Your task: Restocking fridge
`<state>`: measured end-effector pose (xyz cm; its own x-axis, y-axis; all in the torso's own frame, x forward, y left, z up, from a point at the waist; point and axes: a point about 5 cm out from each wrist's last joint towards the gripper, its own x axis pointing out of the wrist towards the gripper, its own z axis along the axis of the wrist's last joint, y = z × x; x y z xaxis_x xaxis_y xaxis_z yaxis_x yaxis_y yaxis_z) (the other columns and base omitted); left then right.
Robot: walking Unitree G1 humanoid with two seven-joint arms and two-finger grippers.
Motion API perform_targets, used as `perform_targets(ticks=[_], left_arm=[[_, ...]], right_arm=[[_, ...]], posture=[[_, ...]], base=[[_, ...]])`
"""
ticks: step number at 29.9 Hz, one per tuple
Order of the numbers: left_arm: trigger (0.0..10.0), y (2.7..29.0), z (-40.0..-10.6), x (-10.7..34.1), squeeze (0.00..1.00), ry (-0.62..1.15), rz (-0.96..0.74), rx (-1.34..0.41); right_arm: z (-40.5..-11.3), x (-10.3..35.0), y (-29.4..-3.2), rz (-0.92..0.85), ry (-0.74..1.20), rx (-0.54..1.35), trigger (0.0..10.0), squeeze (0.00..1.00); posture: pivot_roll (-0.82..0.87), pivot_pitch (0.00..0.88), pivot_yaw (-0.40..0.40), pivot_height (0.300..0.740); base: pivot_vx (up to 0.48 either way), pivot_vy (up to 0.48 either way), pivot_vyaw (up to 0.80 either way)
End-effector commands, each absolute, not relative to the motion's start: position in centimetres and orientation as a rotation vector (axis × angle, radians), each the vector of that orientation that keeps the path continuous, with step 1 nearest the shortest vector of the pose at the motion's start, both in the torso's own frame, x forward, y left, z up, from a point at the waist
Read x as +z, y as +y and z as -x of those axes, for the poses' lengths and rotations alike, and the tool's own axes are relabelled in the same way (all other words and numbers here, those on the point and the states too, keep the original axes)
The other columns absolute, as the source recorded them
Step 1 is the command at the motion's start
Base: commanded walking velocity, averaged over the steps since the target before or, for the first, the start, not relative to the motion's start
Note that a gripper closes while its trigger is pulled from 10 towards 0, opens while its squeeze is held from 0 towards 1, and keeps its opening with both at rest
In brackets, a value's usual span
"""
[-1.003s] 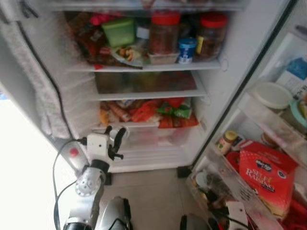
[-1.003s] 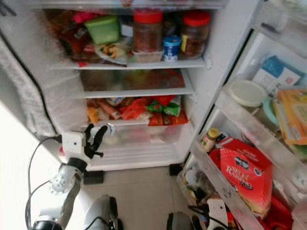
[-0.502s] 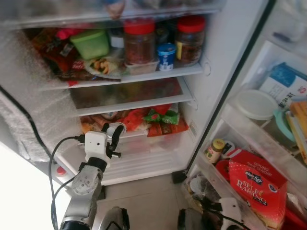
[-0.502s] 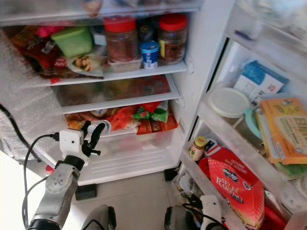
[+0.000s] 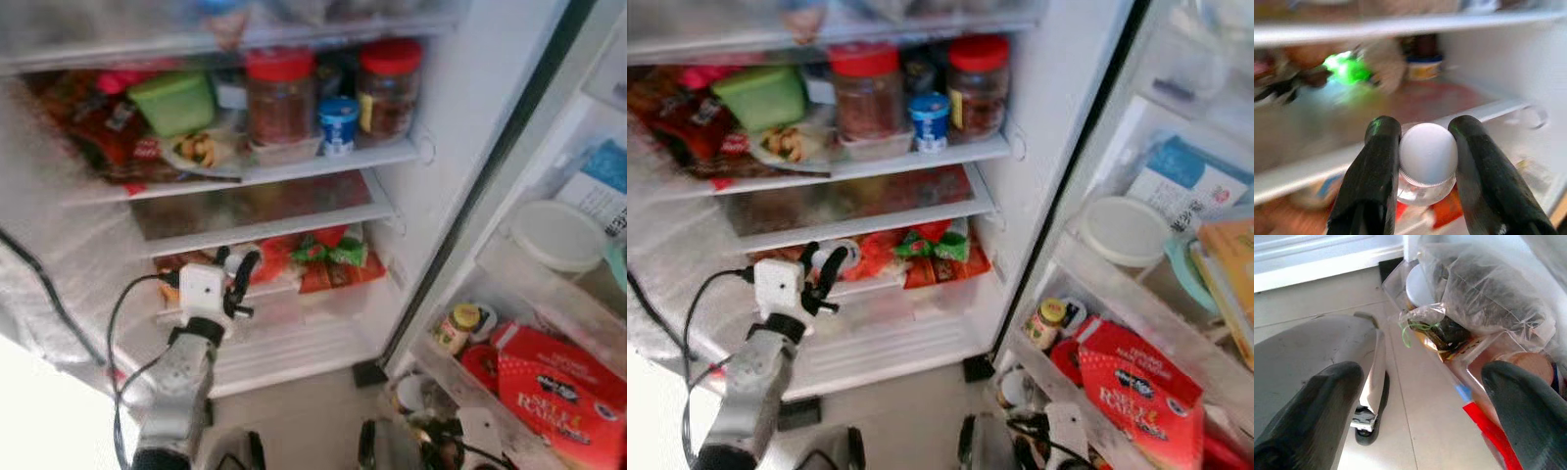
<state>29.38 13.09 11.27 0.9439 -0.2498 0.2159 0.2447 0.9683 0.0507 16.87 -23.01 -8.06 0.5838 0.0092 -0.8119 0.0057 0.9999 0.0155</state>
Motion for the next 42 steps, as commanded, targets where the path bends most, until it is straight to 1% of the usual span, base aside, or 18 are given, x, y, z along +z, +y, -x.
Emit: perform_targets(ticks=[1,23,37,42], left_arm=[[10.0,14.3,-29.3,11.5,0.0,-0.239,-0.049,-0.219],[10.0,14.0,-29.6,12.4,0.0,-0.28,-0.125,-0.253],[10.0,15.5,-28.1,9.0,0.0,-0.174,-0.126,-0.203],[10.0,16.6,-27.5,6.8,0.0,-0.072,-0.05,-0.136]], right_arm=[[-16.1,-8.5,-22.9,-0.04,0.981,-0.001,10.0,0.0],[-16.2,-8.5,-22.7,-0.053,0.977,0.008,10.0,0.0],[-16.2,-8.4,-22.7,-0.059,0.973,0.01,10.0,0.0],[-16.2,-8.4,-22.7,-0.058,0.973,0.012,10.0,0.0]], posture=[[0.01,0.105,-0.017,0.628],[0.01,0.111,-0.006,0.628],[0.01,0.123,-0.009,0.628],[0.01,0.122,-0.011,0.628]], base=[[0.3,0.0,0.0],[0.298,0.0,0.0],[0.0,0.0,0.0],[0.0,0.0,0.0]])
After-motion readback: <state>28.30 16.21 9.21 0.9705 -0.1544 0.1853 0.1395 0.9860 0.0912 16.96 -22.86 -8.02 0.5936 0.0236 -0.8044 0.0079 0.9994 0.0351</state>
